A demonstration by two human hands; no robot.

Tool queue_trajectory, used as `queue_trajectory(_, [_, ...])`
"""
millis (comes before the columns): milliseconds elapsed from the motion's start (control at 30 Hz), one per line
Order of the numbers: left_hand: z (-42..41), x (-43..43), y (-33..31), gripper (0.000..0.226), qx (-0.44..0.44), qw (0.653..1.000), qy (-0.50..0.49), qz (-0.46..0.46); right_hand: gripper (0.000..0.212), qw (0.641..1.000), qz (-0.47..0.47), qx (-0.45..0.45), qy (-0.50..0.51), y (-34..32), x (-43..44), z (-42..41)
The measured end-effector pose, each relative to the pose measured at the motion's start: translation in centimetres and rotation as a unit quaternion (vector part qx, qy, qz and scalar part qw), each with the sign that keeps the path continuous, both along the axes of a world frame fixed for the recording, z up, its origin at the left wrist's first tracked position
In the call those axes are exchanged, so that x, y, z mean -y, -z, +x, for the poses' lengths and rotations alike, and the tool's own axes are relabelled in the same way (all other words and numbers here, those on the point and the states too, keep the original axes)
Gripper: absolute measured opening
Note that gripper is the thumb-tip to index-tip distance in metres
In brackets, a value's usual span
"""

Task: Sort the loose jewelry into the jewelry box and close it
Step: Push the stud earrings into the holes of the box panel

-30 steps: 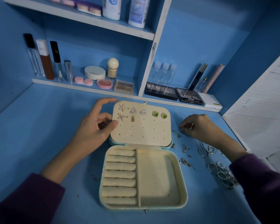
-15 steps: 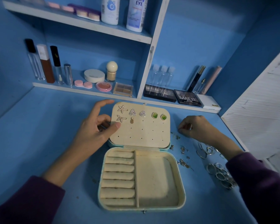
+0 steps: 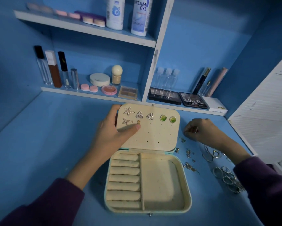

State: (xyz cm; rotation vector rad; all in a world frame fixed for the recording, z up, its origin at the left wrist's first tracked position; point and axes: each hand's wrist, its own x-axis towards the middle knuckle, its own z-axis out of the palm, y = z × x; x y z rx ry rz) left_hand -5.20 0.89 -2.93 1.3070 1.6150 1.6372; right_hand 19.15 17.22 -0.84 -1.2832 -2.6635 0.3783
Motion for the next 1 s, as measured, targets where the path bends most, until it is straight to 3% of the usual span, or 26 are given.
queue_trajectory(167, [0.2,0.3,-0.2,0.039,-0.006,1.000,-0.002,0.006,0.009,1.000,-0.007,-0.021,0.010,0.2,0.2,-0.1])
queue_trajectory(267, [0.2,0.6,-0.5,0.040,-0.019,1.000,0.005,0.018,0.007,0.990,-0.063,-0.122,0.038,0.0,0.7,-0.3])
queue_trajectory(400, [0.2,1.5,-1.0,0.040,-0.038,0.998,0.025,0.037,0.013,0.899,-0.256,-0.351,0.060,-1.8,2.0,-1.3])
queue_trajectory(500, [0.0,2.3,-1.0,0.042,-0.109,0.992,0.031,0.052,0.006,0.836,-0.342,-0.428,0.032,-3.6,3.1,-2.5])
queue_trajectory(700, [-0.8,3.6,-0.1,0.037,-0.309,0.941,0.038,0.133,0.007,0.805,-0.433,-0.398,-0.083,-4.7,5.7,-4.6])
queue_trajectory(833, [-1.2,4.1,0.4,0.035,-0.372,0.910,0.066,0.171,0.017,0.795,-0.473,-0.356,-0.133,-4.4,6.9,-5.9])
queue_trajectory(1000, [-1.2,4.0,0.4,0.015,-0.402,0.894,0.074,0.184,0.012,0.849,-0.429,-0.263,-0.162,-4.2,8.1,-7.0])
